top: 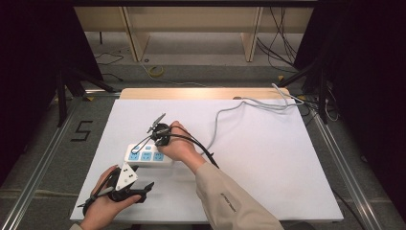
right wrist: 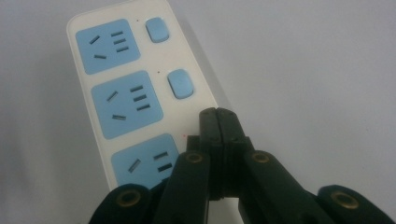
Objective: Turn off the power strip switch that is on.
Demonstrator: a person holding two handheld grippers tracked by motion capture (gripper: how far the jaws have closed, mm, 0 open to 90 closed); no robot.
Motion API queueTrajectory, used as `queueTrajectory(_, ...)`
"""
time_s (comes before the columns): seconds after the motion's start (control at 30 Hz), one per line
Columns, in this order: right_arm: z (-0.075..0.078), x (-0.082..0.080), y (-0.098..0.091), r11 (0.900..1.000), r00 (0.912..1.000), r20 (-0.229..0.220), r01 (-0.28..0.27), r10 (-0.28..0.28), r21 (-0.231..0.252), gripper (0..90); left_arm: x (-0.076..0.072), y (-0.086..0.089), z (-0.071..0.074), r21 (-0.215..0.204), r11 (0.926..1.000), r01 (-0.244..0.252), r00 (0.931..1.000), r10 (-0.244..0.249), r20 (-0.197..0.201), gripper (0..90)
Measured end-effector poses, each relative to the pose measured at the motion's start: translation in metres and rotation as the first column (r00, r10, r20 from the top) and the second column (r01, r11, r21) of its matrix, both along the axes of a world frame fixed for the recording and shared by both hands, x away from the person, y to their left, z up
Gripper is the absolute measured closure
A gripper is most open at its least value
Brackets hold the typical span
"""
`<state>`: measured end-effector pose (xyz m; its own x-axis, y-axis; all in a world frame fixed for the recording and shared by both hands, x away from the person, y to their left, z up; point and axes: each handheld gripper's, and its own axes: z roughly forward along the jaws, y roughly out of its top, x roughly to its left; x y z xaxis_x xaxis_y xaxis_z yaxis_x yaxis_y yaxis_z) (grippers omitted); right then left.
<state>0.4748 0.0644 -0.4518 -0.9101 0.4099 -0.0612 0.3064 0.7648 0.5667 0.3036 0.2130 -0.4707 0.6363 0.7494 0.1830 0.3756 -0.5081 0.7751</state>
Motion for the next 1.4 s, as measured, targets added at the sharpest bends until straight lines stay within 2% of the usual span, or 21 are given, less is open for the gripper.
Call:
queueTrajectory(0.63,0.0008,-0.0019,0.0025,0.9997,0.9999,0.012,0.005,-0.005,-0.022,90.0,0.0001,-0.0005,-0.0002,-0.001,1.0000,0.002,1.0000,-0.002,-0.003,22.1)
queueTrajectory(1.4,-0.0002,-0.0026,0.0031,0.9996,0.9998,0.010,0.015,-0.015,-0.022,90.0,0.0001,-0.0008,-0.0002,0.001,1.0000,0.002,1.0000,-0.002,-0.003,22.1)
